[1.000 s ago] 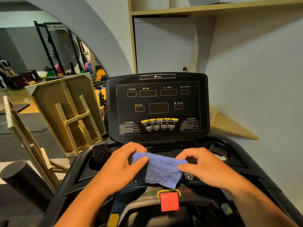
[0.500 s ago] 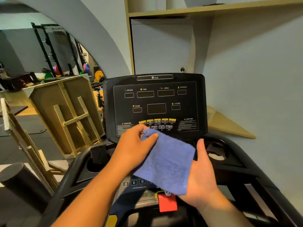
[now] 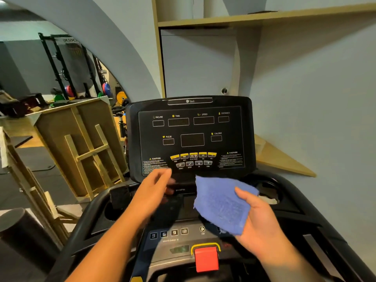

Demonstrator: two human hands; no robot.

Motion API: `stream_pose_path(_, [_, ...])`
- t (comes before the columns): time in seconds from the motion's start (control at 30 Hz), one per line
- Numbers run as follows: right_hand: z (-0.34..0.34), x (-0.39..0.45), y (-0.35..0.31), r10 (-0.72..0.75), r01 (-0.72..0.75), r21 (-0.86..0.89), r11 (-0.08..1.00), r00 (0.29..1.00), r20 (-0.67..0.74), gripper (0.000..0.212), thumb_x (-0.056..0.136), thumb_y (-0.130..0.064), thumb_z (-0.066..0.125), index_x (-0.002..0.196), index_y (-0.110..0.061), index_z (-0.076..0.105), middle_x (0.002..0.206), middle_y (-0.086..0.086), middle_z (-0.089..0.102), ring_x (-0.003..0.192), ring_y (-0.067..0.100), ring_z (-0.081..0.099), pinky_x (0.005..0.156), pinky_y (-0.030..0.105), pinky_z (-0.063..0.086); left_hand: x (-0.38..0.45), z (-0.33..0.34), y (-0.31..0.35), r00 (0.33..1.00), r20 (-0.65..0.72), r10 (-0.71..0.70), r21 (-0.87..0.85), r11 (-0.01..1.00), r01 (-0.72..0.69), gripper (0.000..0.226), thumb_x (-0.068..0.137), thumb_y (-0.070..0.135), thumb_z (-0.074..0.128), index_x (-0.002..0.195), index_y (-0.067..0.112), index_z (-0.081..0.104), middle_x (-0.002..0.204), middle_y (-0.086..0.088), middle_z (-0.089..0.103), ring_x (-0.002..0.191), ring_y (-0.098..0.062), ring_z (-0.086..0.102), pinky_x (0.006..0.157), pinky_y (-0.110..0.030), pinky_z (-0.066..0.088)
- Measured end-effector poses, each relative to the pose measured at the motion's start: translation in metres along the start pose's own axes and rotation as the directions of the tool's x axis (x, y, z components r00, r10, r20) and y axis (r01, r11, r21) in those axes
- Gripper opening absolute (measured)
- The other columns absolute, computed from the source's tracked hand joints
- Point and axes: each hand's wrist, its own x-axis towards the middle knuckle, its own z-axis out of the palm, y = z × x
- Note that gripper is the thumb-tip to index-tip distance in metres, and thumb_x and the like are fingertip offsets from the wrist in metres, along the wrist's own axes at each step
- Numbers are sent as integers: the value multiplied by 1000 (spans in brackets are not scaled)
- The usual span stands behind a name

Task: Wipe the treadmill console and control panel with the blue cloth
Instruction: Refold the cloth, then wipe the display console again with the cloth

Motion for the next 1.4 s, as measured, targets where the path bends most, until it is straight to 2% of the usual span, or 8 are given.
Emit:
stream_pose_path(0.17, [-14, 20, -20, -100, 97, -34, 995, 988, -120, 40, 99, -26, 52, 126, 1, 61, 118, 23, 71, 97, 36, 74, 75, 50, 61, 1, -36, -86, 968, -243, 61, 392, 919, 40, 5, 100, 29, 62, 100, 31, 66, 94, 6, 71, 92, -15, 68, 77, -32, 49])
stream_pose_path(0.3, [-14, 48, -51, -296, 280, -112, 953, 942, -160, 81, 64, -38, 88, 129, 1, 60, 121, 18, 71, 104, 31, 72, 78, 39, 62, -6, -55, -126, 947, -302, 113, 616, 781, 103, 8, 98, 27, 62, 94, 33, 62, 84, 10, 67, 75, -5, 63, 68, -30, 47])
stream_pose_path(0.5, [18, 110, -92, -687, 411, -608, 679, 649, -328, 35, 103, -37, 51, 107, -3, 61, 76, 11, 58, 57, 19, 61, 48, 22, 49, 8, -73, -145, 954, -267, 139, 795, 592, 136, 29, 100, 35, 57, 72, 31, 54, 58, 8, 59, 57, -5, 55, 62, -33, 47])
stream_pose_path(0.77, [45, 199, -117, -935, 344, -939, 8, 335, 115, 57, 100, -39, 38, 144, -3, 40, 126, 12, 57, 120, 27, 55, 104, 42, 44, 26, -74, -145, 974, -221, -46, 814, 542, 210, 38, 104, 51, 35, 92, 32, 65, 91, 6, 72, 92, -18, 70, 77, -34, 53])
stream_pose_path(0.93, [70, 264, -104, -907, -100, -955, -278, 356, 227, 75, 103, -49, 33, 159, -4, 12, 166, 20, 11, 153, 39, 7, 124, 55, 9, 41, -72, -145, 971, -229, -70, 843, 485, 234, 41, 104, 55, 33, 106, 35, 68, 112, 9, 73, 108, -10, 66, 84, -26, 50])
stream_pose_path(1.17, [66, 289, -38, -408, 12, -466, -885, 463, 787, 79, 101, -51, 34, 159, -3, 8, 167, 19, 6, 154, 37, 0, 125, 53, 4, 50, -81, -162, 973, -227, -41, 829, 515, 215, 41, 102, 57, 32, 97, 32, 64, 100, 7, 73, 100, -10, 66, 80, -29, 52])
stream_pose_path(1.27, [24, 283, -69, -318, 63, -405, -912, 514, 797, 80, 101, -43, 41, 159, -4, 2, 168, 15, -4, 155, 30, -8, 125, 51, 8, 46, -82, -164, 972, -234, -35, 822, 526, 217, 39, 102, 56, 32, 91, 34, 62, 98, 8, 72, 99, -8, 66, 81, -28, 52])
stream_pose_path(1.4, [20, 275, -125, -739, -79, -795, -601, 432, 516, 75, 103, -50, 25, 159, -3, 6, 167, 17, 4, 155, 32, -2, 125, 53, 8, 49, -84, -165, 965, -258, -34, 827, 508, 240, 38, 100, 59, 33, 81, 39, 58, 89, 13, 67, 92, -1, 62, 80, -21, 50])
